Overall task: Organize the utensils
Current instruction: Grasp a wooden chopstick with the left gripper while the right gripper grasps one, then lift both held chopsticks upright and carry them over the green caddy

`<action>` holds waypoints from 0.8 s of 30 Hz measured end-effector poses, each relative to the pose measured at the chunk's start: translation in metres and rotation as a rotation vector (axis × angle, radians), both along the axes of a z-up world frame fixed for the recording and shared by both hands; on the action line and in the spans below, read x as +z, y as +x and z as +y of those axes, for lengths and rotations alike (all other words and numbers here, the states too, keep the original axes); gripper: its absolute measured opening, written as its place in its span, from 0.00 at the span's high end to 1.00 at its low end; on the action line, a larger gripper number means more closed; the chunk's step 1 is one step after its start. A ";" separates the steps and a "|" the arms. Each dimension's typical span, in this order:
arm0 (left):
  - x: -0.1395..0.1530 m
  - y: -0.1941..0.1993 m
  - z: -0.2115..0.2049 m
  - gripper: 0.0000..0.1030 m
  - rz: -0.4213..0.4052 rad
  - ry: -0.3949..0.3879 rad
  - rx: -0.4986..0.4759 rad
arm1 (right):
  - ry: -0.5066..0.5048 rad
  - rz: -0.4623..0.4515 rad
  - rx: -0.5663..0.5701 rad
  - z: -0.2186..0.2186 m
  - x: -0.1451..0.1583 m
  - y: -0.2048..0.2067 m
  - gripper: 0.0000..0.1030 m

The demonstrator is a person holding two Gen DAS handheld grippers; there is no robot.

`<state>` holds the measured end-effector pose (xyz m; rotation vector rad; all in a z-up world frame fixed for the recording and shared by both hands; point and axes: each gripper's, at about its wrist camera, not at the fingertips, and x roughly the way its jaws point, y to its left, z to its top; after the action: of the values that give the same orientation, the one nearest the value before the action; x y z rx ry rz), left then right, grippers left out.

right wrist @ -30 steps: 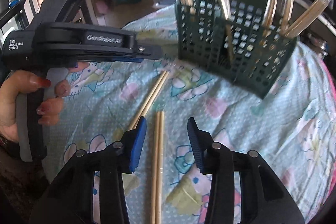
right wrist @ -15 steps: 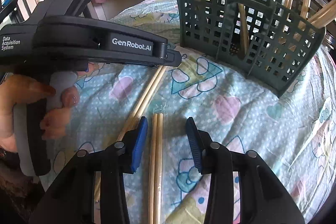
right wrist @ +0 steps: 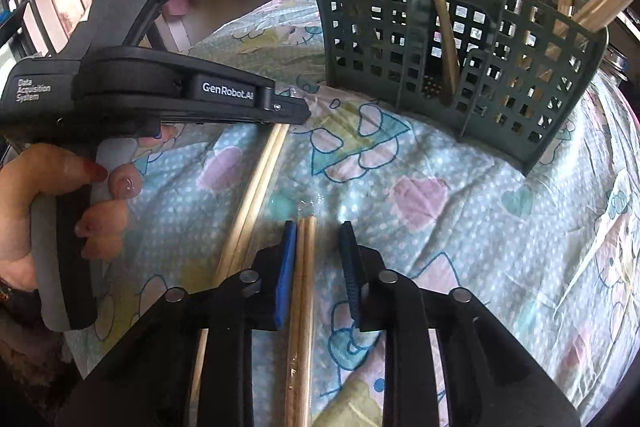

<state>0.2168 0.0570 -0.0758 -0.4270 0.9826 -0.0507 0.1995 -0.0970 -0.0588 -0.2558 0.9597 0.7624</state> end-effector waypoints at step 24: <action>0.029 -0.030 0.015 0.95 -0.126 -0.071 0.004 | 0.222 -0.081 -0.073 -0.070 0.068 0.004 0.95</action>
<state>0.1870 0.0716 -0.0467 -0.4848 0.8573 -0.1082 0.2040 -0.1671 0.0095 -0.0574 0.7962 0.7786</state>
